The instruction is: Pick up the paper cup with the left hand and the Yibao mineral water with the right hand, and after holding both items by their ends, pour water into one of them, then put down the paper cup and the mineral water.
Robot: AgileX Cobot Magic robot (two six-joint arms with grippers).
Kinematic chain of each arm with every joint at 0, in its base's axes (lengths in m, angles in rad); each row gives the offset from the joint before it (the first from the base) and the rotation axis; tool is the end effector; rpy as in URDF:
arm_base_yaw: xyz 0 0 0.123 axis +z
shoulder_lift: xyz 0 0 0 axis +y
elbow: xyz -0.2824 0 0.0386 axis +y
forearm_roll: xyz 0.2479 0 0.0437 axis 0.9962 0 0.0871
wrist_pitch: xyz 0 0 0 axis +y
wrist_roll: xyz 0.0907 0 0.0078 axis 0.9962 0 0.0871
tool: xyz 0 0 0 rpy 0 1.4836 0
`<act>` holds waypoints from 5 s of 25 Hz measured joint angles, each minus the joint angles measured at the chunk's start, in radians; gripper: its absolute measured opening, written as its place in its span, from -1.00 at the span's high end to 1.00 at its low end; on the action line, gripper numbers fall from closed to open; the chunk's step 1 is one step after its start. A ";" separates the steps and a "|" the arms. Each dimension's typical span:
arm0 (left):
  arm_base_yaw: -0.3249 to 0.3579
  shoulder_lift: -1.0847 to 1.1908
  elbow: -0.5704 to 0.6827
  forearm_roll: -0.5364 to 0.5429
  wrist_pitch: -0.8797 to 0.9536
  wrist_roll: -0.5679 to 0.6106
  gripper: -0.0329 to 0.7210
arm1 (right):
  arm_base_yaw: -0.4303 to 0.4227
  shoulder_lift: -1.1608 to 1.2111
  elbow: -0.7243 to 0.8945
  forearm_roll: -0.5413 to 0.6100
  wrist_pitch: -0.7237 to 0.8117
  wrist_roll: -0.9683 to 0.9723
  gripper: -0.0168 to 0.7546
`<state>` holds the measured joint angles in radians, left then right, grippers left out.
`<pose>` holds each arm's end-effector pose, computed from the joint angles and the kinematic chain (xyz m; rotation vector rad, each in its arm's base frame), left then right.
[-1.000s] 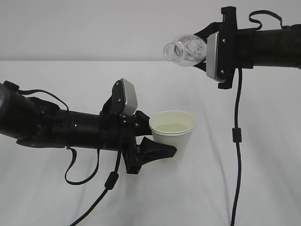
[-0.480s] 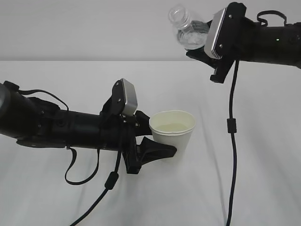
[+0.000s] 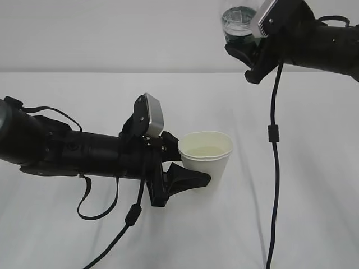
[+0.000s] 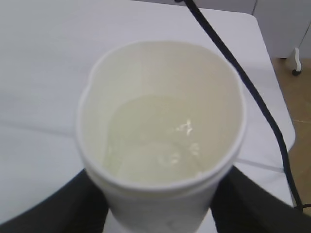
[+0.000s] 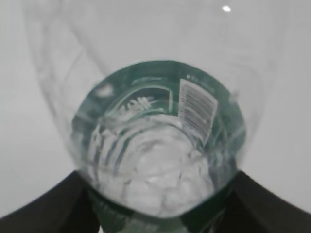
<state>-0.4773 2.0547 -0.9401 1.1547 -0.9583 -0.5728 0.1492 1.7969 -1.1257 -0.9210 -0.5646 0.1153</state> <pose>0.2946 -0.2290 0.1224 1.2534 1.5843 -0.9541 0.3924 0.0981 0.2517 -1.0181 1.4452 -0.0219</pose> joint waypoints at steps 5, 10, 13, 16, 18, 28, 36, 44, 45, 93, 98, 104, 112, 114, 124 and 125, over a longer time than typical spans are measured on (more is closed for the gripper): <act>0.000 0.000 0.000 0.000 0.000 0.000 -0.23 | 0.000 0.000 0.000 0.082 0.008 0.012 -0.19; 0.000 0.000 0.000 0.000 -0.001 0.000 -0.23 | 0.000 0.017 0.000 0.188 0.015 0.014 -0.19; 0.000 0.000 0.000 0.000 -0.001 0.000 -0.23 | 0.000 0.041 0.000 0.246 0.021 0.016 -0.19; 0.000 0.000 0.000 0.000 -0.001 0.000 -0.23 | 0.000 0.060 0.000 0.301 0.025 0.016 -0.19; 0.000 0.000 0.000 0.000 -0.001 0.000 -0.23 | 0.000 0.070 0.000 0.332 0.025 0.014 -0.19; 0.000 0.000 0.000 -0.002 -0.001 0.000 -0.23 | -0.017 0.089 0.000 0.447 0.030 0.006 -0.19; 0.000 0.000 0.000 -0.002 -0.002 0.000 -0.23 | -0.054 0.089 0.000 0.504 0.037 0.006 -0.19; 0.000 0.000 0.000 -0.002 -0.002 0.000 -0.23 | -0.094 0.089 0.000 0.521 0.089 0.006 -0.19; 0.000 0.000 0.000 -0.002 -0.002 0.000 -0.23 | -0.097 0.090 0.000 0.521 0.097 0.006 -0.19; 0.000 0.000 0.000 0.000 -0.002 0.000 -0.23 | -0.135 0.090 0.455 0.849 -0.387 -0.152 -0.19; 0.000 0.000 0.000 0.000 -0.002 0.000 -0.23 | -0.135 0.090 0.455 0.814 -0.358 -0.152 -0.19; 0.000 0.000 0.000 0.000 -0.002 0.000 -0.23 | -0.135 0.090 0.455 0.797 -0.329 -0.154 -0.19; 0.000 0.000 0.000 0.000 -0.002 0.000 -0.23 | -0.135 0.171 0.455 0.791 -0.329 -0.153 -0.19; 0.000 0.000 0.000 0.000 -0.002 0.000 -0.23 | -0.135 0.183 0.455 0.791 -0.333 -0.153 -0.19; 0.000 0.000 0.000 0.000 -0.002 0.000 -0.23 | -0.135 0.245 0.455 0.785 -0.390 -0.153 -0.19; -0.002 0.000 0.000 0.000 -0.002 0.000 -0.23 | -0.135 0.253 0.455 0.785 -0.406 -0.153 -0.19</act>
<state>-0.4797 2.0547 -0.9401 1.1548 -0.9607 -0.5728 0.0143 2.0495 -0.6705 -0.1364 -0.9709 -0.0381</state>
